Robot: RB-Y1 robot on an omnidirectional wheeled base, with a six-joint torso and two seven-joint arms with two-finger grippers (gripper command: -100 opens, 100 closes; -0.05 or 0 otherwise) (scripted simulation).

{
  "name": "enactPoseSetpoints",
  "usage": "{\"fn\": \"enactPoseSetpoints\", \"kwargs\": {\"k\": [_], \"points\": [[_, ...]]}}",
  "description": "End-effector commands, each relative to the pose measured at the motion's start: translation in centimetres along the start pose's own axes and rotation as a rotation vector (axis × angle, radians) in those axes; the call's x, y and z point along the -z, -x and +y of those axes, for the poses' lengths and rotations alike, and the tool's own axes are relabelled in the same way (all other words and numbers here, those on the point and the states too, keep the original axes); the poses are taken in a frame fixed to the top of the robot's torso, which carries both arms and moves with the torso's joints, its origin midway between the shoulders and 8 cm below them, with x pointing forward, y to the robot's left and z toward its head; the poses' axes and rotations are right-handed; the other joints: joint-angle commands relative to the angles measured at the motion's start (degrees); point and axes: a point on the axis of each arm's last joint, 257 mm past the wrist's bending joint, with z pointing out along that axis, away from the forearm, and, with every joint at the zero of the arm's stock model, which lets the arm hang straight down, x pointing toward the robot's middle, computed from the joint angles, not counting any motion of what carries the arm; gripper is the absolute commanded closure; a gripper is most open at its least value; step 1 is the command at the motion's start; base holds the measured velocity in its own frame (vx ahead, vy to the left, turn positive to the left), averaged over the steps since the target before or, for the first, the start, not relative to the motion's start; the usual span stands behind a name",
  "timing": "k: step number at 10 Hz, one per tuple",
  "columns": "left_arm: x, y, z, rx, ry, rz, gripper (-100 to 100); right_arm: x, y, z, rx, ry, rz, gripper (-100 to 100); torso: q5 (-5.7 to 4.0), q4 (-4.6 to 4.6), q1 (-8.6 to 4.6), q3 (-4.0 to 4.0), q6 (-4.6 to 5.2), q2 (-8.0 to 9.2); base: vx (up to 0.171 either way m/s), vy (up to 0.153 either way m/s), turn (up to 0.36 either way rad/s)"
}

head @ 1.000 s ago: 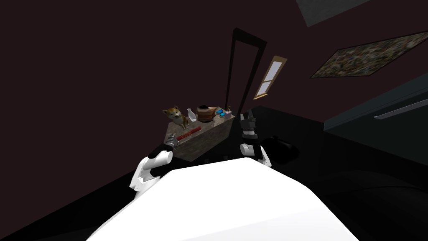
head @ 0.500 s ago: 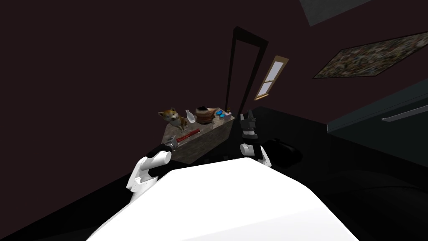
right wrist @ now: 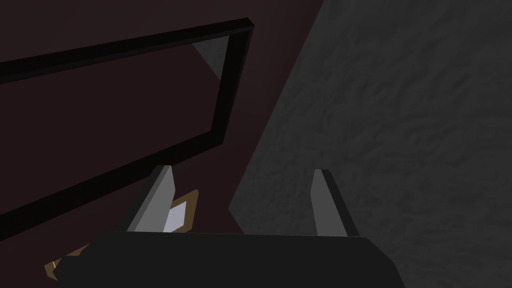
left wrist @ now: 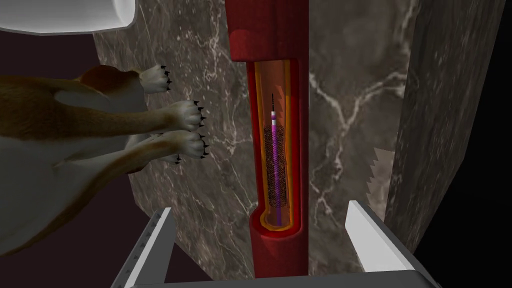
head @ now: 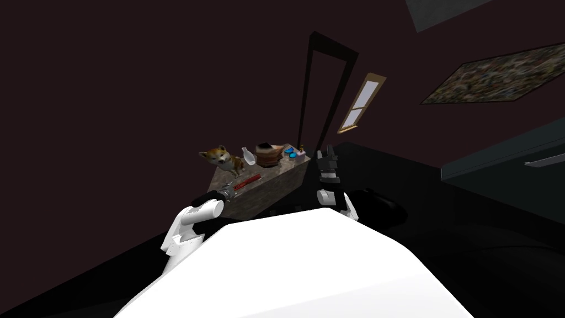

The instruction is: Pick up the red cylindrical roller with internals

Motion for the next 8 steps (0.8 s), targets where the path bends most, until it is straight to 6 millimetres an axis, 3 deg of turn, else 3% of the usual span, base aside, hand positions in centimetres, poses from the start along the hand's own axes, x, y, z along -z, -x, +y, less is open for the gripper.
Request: {"fn": "enactPoseSetpoints", "kwargs": {"k": [1, 5, 6, 7, 8], "points": [[0.2, 0.1, 1.0, -0.003, 0.041, 0.004, -100, 0.0, 0.0, 0.0, 0.0, 0.0, 0.0, 0, 0.0, 0.0, 0.0, 0.0, 0.0, 0.0, 0.124, -0.049, 0.041], [0.6, 0.4, 3.4, -0.014, 0.13, 0.009, -100, 0.0, 0.0, 0.0, 0.0, 0.0, 0.0, 0, 0.03, 0.02, 0.13, 0.06, -0.01, 0.11, 0.105, -0.05, 0.036], [0.4, 0.2, 3.0, -0.013, 0.115, 0.009, -100, 0.0, 0.0, 0.0, 0.0, 0.0, 0.0, 0, 0.03, 0.03, 0.12, 0.07, 0.0, 0.14, 0.039, -0.025, 0.008], [0.4, 0.2, 3.1, -0.013, 0.119, 0.009, 0, 0.0, 0.0, 0.0, 0.0, 0.0, 0.0, 0, 0.04, 0.06, 0.21, 0.16, 0.0, 0.31, 0.008, -0.005, 0.0], [-0.3, 0.3, 3.3, -0.01, 0.117, 0.008, -100, 0.0, 0.0, 0.0, 0.0, 0.0, 0.0, 0, 0.06, 0.09, 0.28, 0.24, 0.0, 0.43, 0.014, 0.0, -0.022]]}}
